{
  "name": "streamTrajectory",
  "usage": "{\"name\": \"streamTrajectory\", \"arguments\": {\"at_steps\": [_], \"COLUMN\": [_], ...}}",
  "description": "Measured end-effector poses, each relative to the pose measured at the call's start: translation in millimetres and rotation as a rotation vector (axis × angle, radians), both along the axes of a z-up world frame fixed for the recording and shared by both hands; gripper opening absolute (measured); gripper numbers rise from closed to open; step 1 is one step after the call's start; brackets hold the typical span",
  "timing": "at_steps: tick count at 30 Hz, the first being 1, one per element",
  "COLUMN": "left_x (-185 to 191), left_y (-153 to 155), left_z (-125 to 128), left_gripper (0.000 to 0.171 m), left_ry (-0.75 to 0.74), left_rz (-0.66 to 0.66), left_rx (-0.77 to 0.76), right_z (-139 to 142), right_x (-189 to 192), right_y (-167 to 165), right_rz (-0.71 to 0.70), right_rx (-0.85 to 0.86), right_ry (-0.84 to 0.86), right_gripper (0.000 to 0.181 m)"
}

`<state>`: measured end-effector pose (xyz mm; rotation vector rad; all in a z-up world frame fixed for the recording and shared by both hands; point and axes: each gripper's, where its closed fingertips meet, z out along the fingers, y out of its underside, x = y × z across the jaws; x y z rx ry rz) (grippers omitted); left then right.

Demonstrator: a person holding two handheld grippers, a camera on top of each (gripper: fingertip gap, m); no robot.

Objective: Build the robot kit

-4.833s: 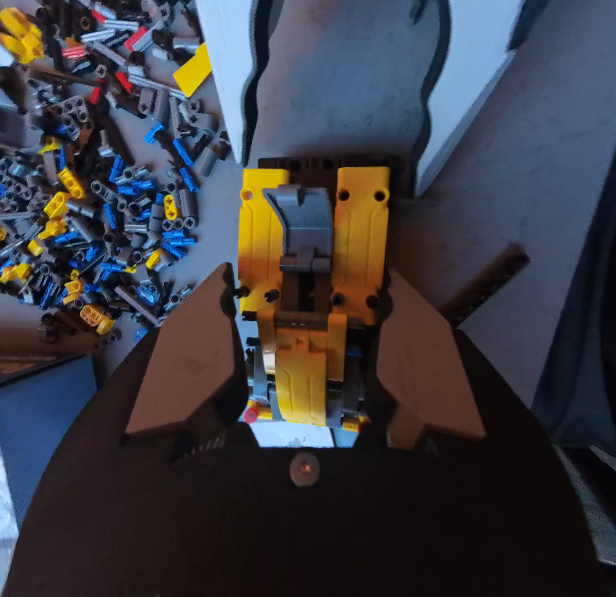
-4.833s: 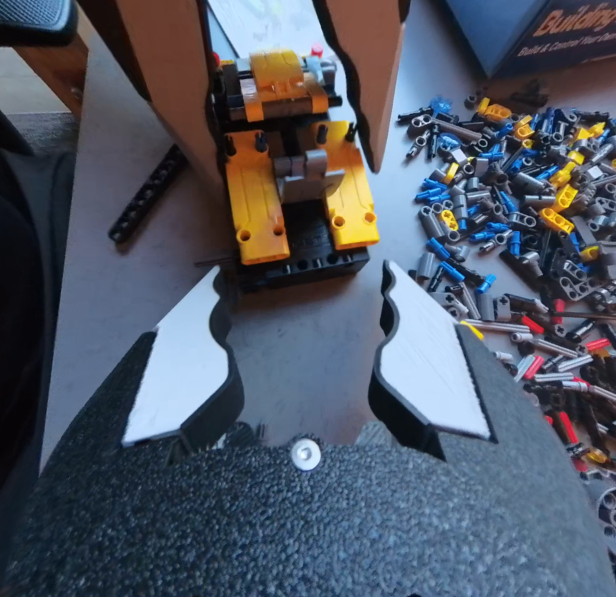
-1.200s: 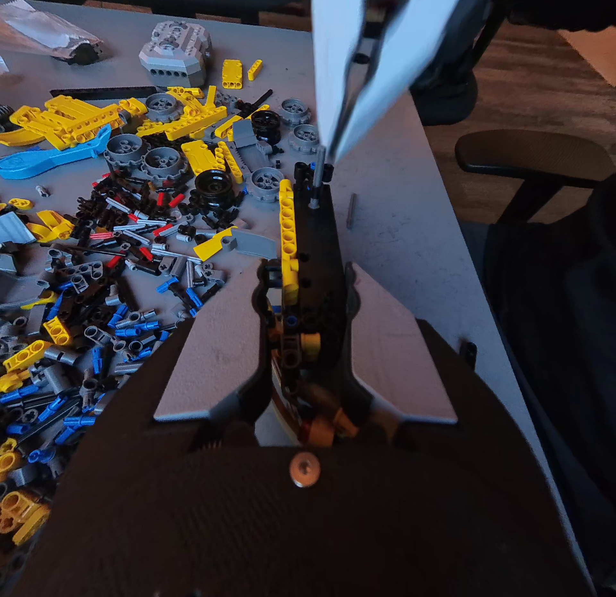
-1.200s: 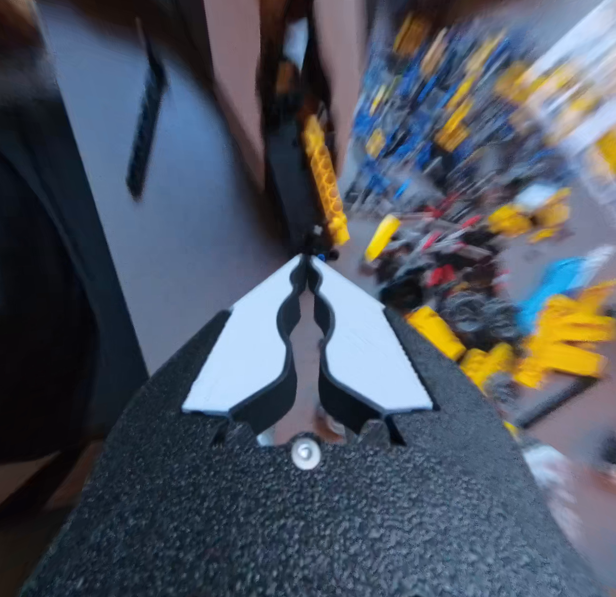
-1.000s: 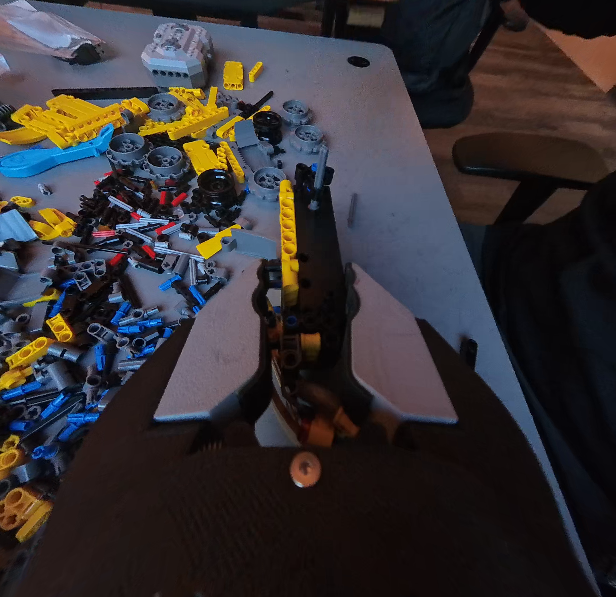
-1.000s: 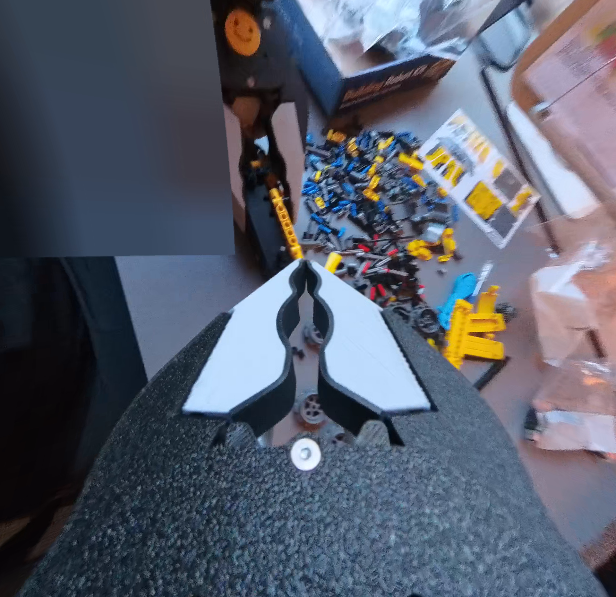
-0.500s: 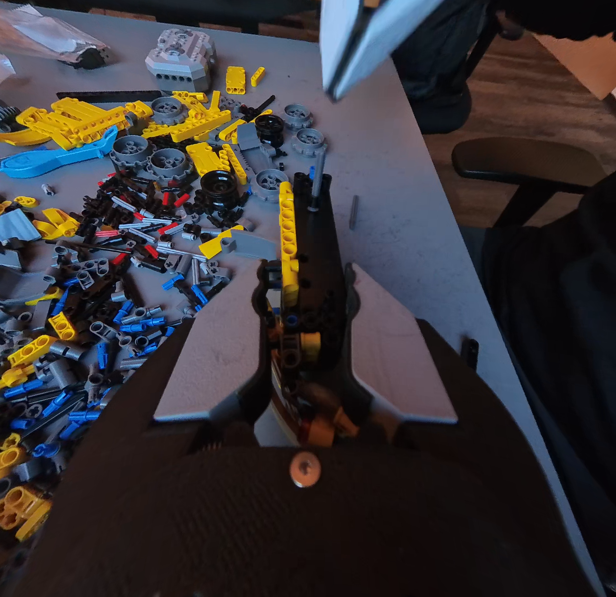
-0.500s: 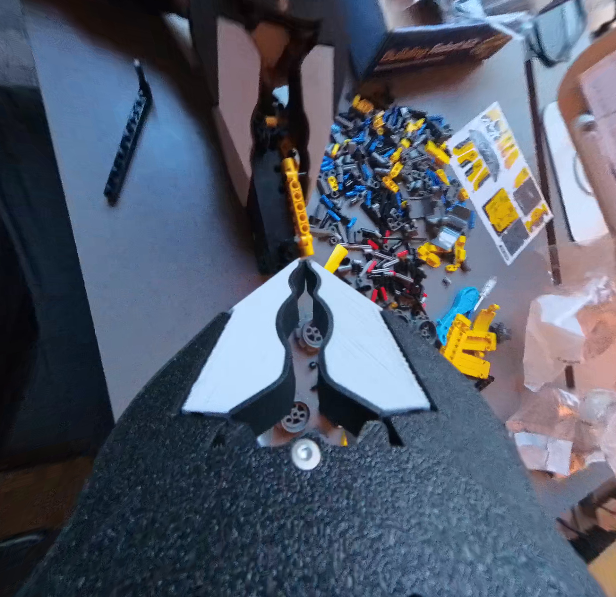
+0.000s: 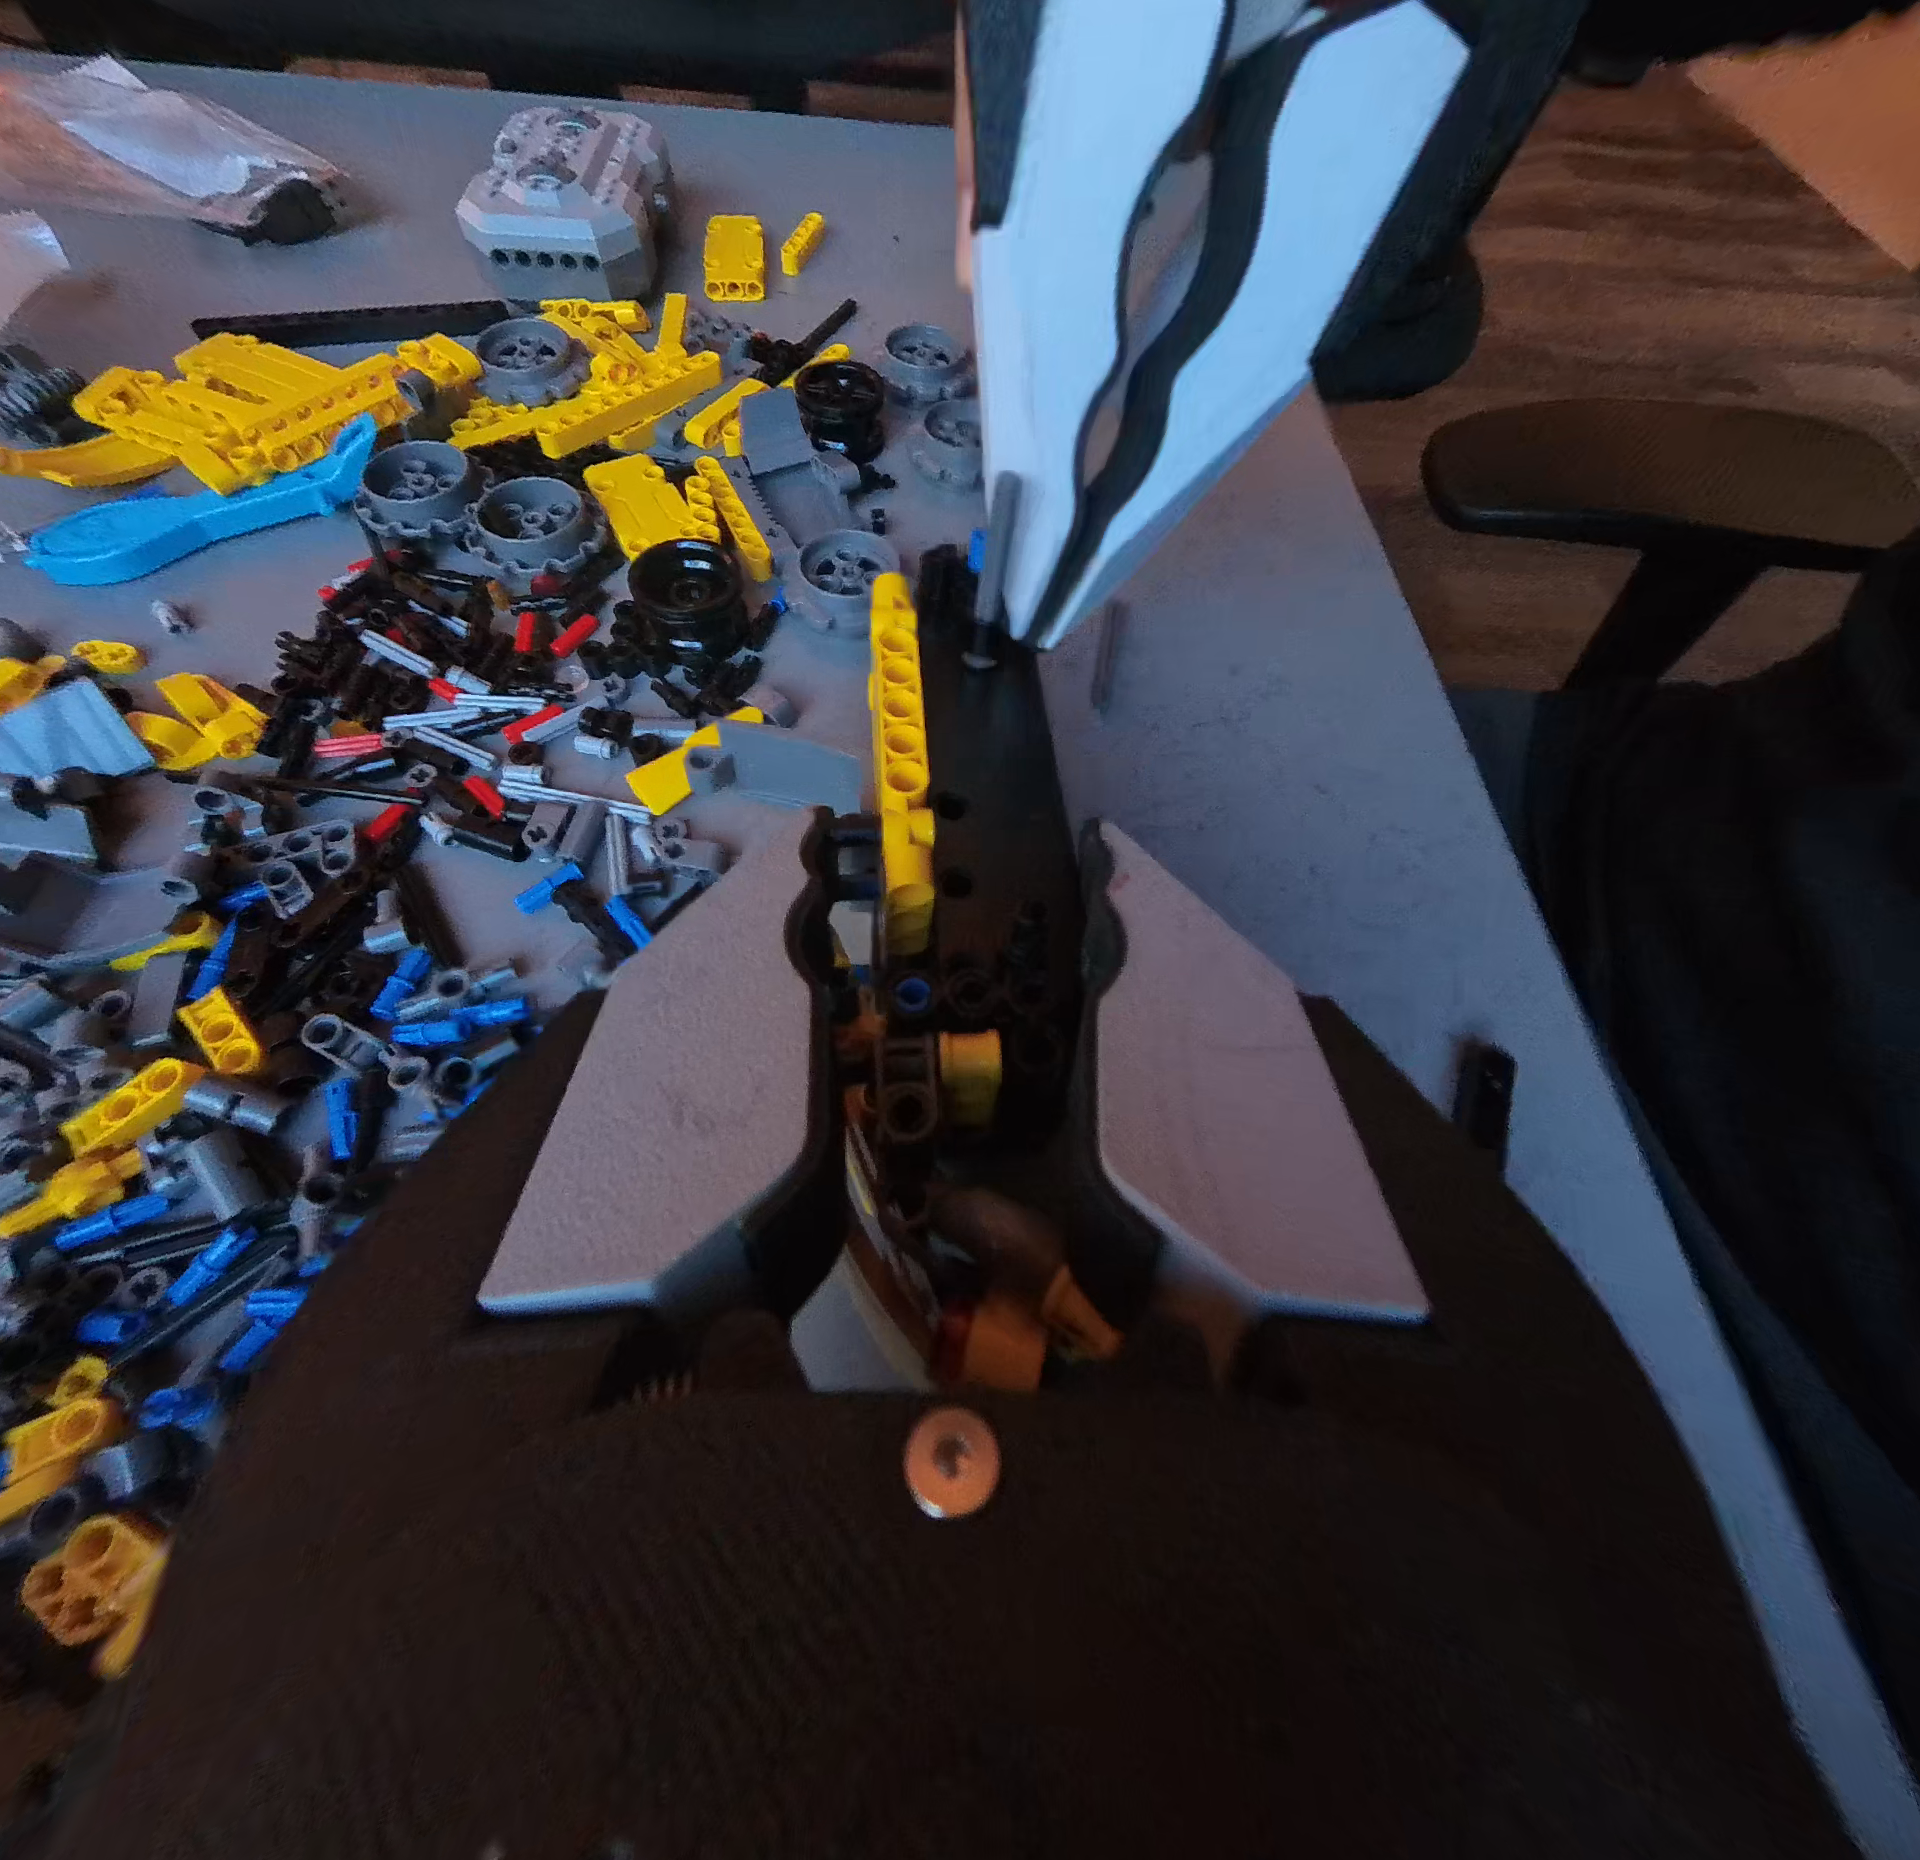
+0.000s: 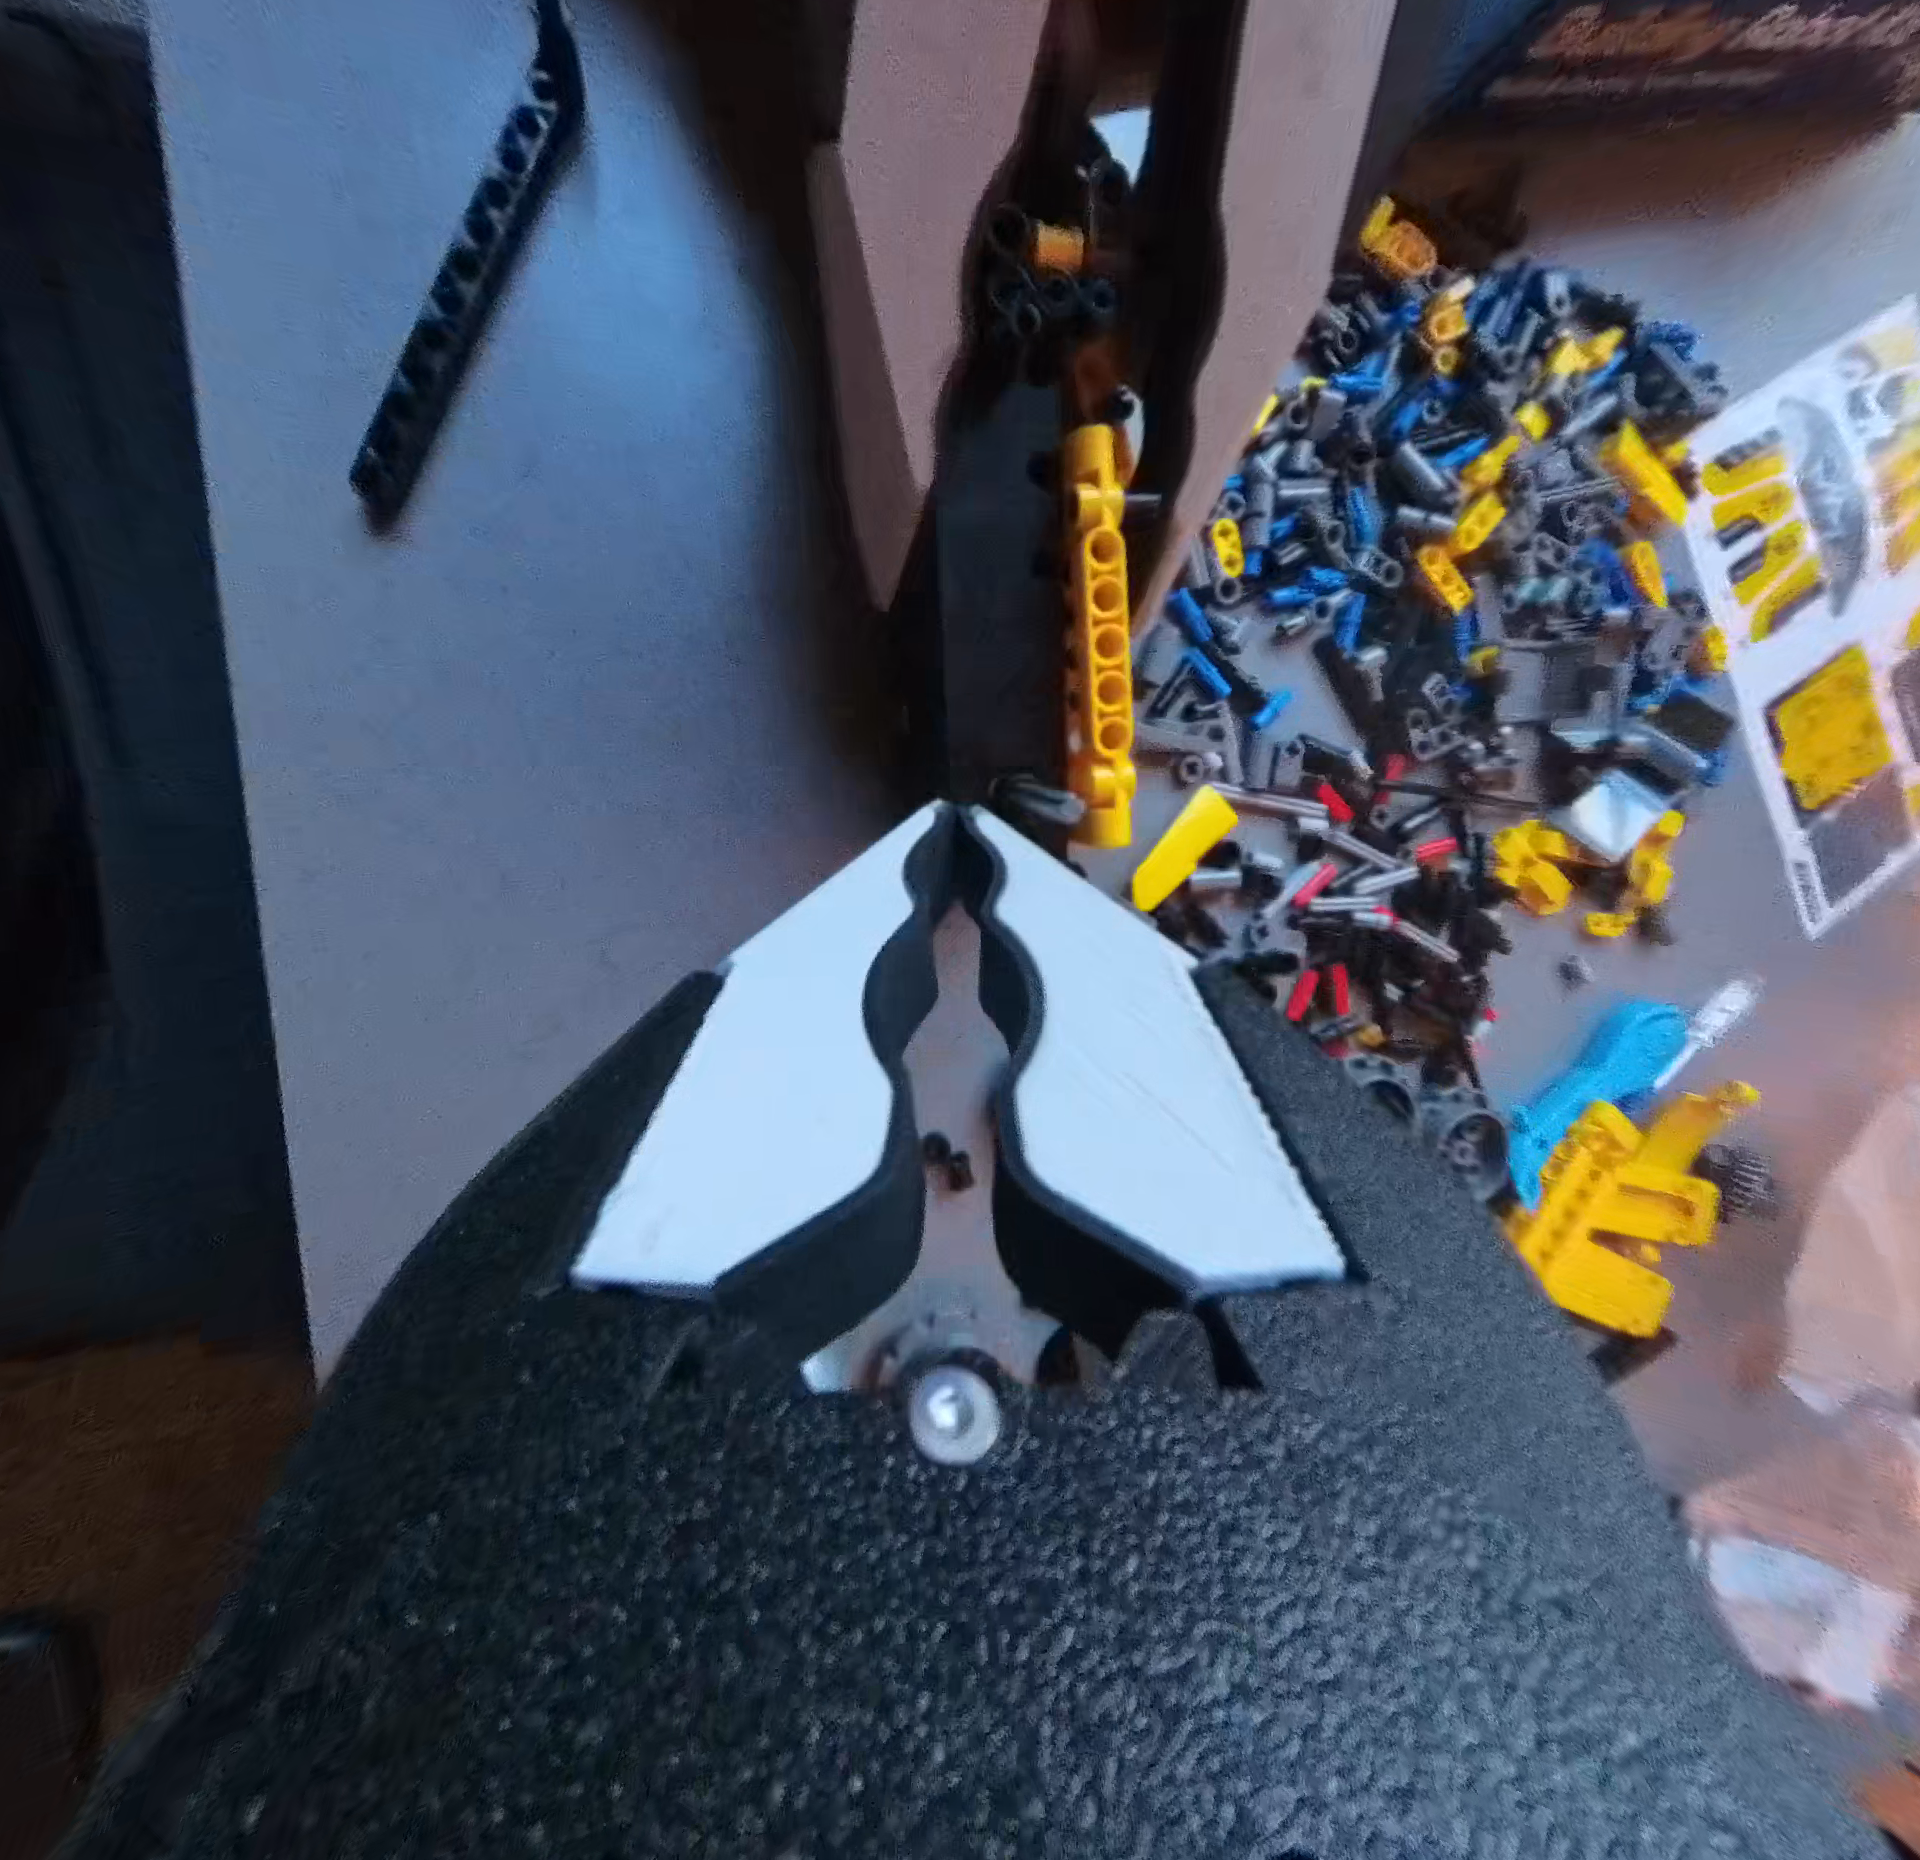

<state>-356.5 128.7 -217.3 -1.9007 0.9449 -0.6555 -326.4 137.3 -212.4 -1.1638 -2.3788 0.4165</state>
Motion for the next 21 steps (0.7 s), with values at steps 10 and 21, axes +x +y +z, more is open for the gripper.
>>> {"name": "streamTrajectory", "arguments": {"at_steps": [10, 21], "left_x": [1, 2], "left_y": [0, -3], "left_z": [1, 1], "left_gripper": [0.044, 0.043], "left_ry": [-0.028, -0.016], "left_rz": [-0.004, -0.019], "left_rx": [-0.017, -0.004], "right_z": [9, 18], "right_x": [-7, -3], "right_y": [12, 11], "right_rz": [-0.035, 0.036], "right_rx": [0.045, 0.062], "right_ry": [0.044, 0.029], "right_gripper": [0.000, 0.000]}}
